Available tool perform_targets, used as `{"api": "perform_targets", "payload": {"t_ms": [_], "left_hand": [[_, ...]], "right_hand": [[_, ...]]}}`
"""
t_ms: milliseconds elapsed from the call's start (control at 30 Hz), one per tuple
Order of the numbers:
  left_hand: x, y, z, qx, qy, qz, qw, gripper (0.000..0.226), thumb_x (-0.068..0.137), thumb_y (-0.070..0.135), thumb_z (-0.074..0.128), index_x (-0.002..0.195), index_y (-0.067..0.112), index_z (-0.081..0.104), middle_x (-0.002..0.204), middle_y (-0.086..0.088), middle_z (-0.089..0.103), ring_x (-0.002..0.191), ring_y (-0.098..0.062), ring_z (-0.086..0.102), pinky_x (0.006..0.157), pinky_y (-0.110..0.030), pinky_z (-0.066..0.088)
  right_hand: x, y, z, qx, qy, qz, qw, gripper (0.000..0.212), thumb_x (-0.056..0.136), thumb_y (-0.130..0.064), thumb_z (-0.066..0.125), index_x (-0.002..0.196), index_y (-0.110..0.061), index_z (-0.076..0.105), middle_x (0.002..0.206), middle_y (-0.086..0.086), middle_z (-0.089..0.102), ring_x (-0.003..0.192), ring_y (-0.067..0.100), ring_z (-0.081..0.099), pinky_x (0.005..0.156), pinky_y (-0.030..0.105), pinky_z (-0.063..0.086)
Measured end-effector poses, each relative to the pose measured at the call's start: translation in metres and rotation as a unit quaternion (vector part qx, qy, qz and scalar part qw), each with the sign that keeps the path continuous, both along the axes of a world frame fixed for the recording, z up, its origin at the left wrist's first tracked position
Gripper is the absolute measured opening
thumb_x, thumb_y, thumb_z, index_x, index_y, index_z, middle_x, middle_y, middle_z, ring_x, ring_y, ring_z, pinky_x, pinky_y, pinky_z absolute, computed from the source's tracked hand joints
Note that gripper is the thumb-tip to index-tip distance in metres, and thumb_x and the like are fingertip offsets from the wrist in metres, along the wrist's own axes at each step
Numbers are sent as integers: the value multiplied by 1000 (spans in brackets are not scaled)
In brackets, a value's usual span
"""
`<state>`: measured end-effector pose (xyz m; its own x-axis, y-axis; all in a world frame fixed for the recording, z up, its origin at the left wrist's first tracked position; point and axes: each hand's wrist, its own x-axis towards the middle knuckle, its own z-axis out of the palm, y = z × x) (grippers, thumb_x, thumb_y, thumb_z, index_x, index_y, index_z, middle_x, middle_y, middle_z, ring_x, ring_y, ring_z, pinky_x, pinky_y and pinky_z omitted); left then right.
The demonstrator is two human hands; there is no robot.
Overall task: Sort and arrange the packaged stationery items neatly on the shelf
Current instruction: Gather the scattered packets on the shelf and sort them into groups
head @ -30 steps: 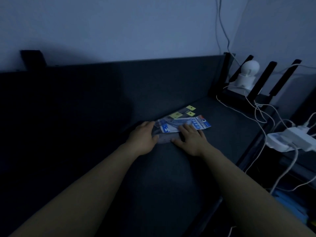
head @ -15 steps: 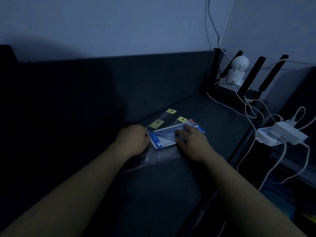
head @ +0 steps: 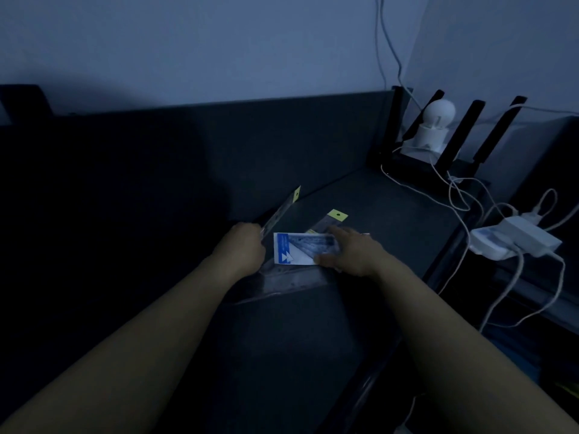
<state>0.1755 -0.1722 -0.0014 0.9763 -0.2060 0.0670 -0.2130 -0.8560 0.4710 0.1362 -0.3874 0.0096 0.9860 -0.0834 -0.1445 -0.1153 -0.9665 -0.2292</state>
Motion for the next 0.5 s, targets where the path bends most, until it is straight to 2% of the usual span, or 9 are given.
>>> {"api": "perform_targets", "payload": {"t_ms": [133,200,267,367,433,500], "left_hand": [[-5,11,-3,-52,-19,-14,998,24,92,3,39,102,3,61,101,-16,65,87,-28,61,81,-40,53],[-8,13,-3,-49,-24,-20,998,30,93,6,37,115,7,58,107,-17,61,91,-30,58,83,-41,51],[-14,11,-2,-33,-7,-5,999,27,98,18,35,118,7,50,114,-20,53,97,-33,54,86,-40,47],[-23,1,0,-9,15,7,1000,41,103,38,23,116,7,46,120,-21,46,100,-35,52,84,-35,40],[-28,-8,3,-6,12,-13,1000,41,103,38,22,116,7,46,122,-19,45,96,-31,50,84,-34,39],[-32,-17,4,0,26,-30,999,33,102,30,30,120,7,45,124,-15,42,102,-29,49,89,-35,43]], "right_hand": [[-4,1,-1,35,-33,-40,998,62,78,-56,63,128,-22,50,133,4,42,110,23,52,94,37,43],[-8,0,0,35,-43,-71,996,51,77,-52,63,115,-20,55,120,7,48,95,21,54,88,38,47],[-12,-3,2,43,-27,-97,994,52,71,-55,67,108,-20,58,109,5,57,88,19,57,76,34,50],[-20,-8,9,45,-12,-142,989,57,62,-61,70,99,-20,59,92,1,63,79,19,60,61,29,46],[-28,-13,11,62,-37,-200,977,49,69,-55,68,95,-15,58,80,1,59,73,19,59,54,26,40],[-36,-18,7,90,-67,-254,961,36,77,-44,64,89,-12,54,73,1,54,70,20,56,51,25,35]]}}
